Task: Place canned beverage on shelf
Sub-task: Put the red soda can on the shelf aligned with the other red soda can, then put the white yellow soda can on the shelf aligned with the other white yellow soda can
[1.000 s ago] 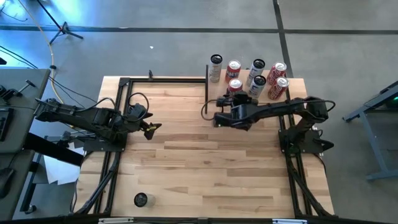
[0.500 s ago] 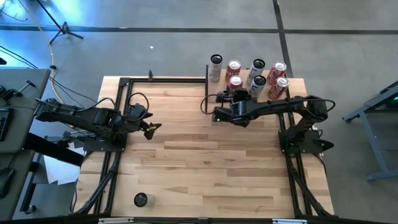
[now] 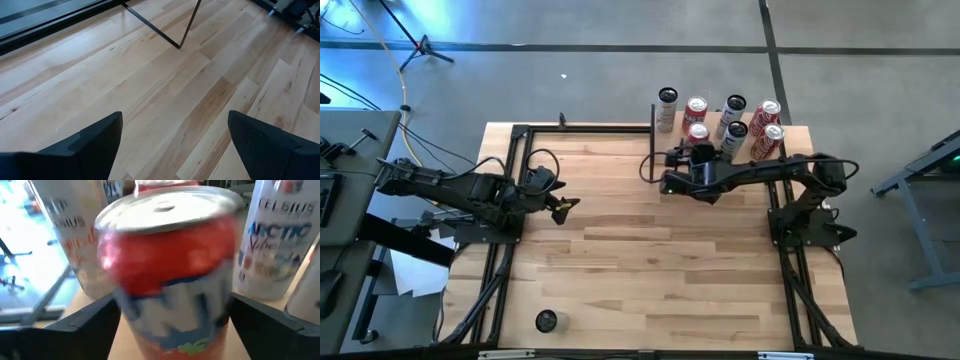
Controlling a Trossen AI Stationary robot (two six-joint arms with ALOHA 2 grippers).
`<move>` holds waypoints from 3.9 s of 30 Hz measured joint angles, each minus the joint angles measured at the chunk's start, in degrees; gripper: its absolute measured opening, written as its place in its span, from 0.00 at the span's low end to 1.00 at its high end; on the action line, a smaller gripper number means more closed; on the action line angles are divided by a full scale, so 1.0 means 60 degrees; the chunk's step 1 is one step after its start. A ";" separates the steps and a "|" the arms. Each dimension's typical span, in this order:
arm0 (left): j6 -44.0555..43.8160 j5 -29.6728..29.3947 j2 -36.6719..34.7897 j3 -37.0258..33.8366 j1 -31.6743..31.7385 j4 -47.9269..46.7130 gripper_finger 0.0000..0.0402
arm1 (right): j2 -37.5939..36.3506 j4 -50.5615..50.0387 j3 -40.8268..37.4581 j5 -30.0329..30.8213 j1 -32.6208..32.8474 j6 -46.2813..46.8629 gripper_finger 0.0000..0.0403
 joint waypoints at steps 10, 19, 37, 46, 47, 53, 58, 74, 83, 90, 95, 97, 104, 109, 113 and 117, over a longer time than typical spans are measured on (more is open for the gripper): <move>0.0000 -0.0002 -0.0001 0.0002 0.0002 0.0003 0.84 | 0.0022 -0.0209 -0.0004 -0.0539 0.0048 -0.0022 0.98; 0.0000 -0.0001 -0.0001 0.0000 -0.0001 0.0002 0.84 | -0.0069 -0.0413 0.0018 -0.0583 0.0319 -0.0014 0.98; 0.0000 0.0000 0.0002 0.0000 0.0000 0.0000 0.84 | -0.0446 -0.2097 0.0024 -0.4436 0.1516 0.1697 0.98; 0.0000 -0.0002 -0.0002 0.0000 0.0002 0.0004 0.84 | -0.0463 -0.0463 0.0029 -0.7114 0.3325 0.1730 0.98; 0.0000 -0.0002 -0.0002 0.0000 0.0000 0.0004 0.84 | -0.0463 -0.0218 0.0029 -0.7124 0.3555 0.1720 0.98; 0.0000 -0.0001 -0.0001 -0.0002 -0.0002 0.0004 0.84 | -0.0499 0.0693 0.0029 -0.7262 0.5111 0.1048 0.98; 0.0000 0.0002 -0.0001 -0.0002 0.0002 0.0000 0.84 | -0.0499 0.1249 0.0022 -0.6692 0.6789 0.0093 0.98; 0.0000 0.0002 -0.0002 -0.0002 0.0002 0.0000 0.84 | -0.0499 -0.2830 0.0018 -0.3689 1.0421 0.1245 0.98; -0.0004 -0.0015 -0.0002 -0.0002 0.0297 0.0004 0.84 | -0.0488 -0.5454 0.0015 -0.2801 1.1260 0.6000 0.98; -0.3454 0.1006 0.0002 -0.0002 0.0275 0.0817 0.84 | -0.0481 -0.4515 0.0011 -0.5963 1.1239 0.6313 0.98; -0.4964 0.3346 0.0136 0.0002 -0.0220 0.3024 0.84 | -0.0481 -0.3176 0.0009 -0.7894 1.1242 0.6868 0.98; -0.5181 0.4185 0.0349 -0.0002 -0.0777 0.4073 0.84 | -0.0481 -0.2651 0.0010 -0.8284 1.1242 0.6835 0.98; -0.5028 0.3901 0.1489 0.0013 -0.3388 0.6745 0.84 | -0.0481 -0.1469 0.0011 -0.8588 1.1242 0.6626 0.98; -0.6369 0.3337 0.2489 0.0003 -0.5182 0.5846 0.84 | -0.0481 -0.1116 0.0011 -0.8587 1.1242 0.6594 0.98; -0.7435 0.3413 0.3219 0.0002 -0.6465 0.5274 0.84 | -0.0477 -0.1102 0.0011 -0.8590 1.1242 0.6623 0.98; -0.8170 0.3478 0.3655 0.0288 -0.7474 0.4628 0.84 | -0.0477 -0.1102 0.0009 -0.8592 1.1242 0.6619 0.98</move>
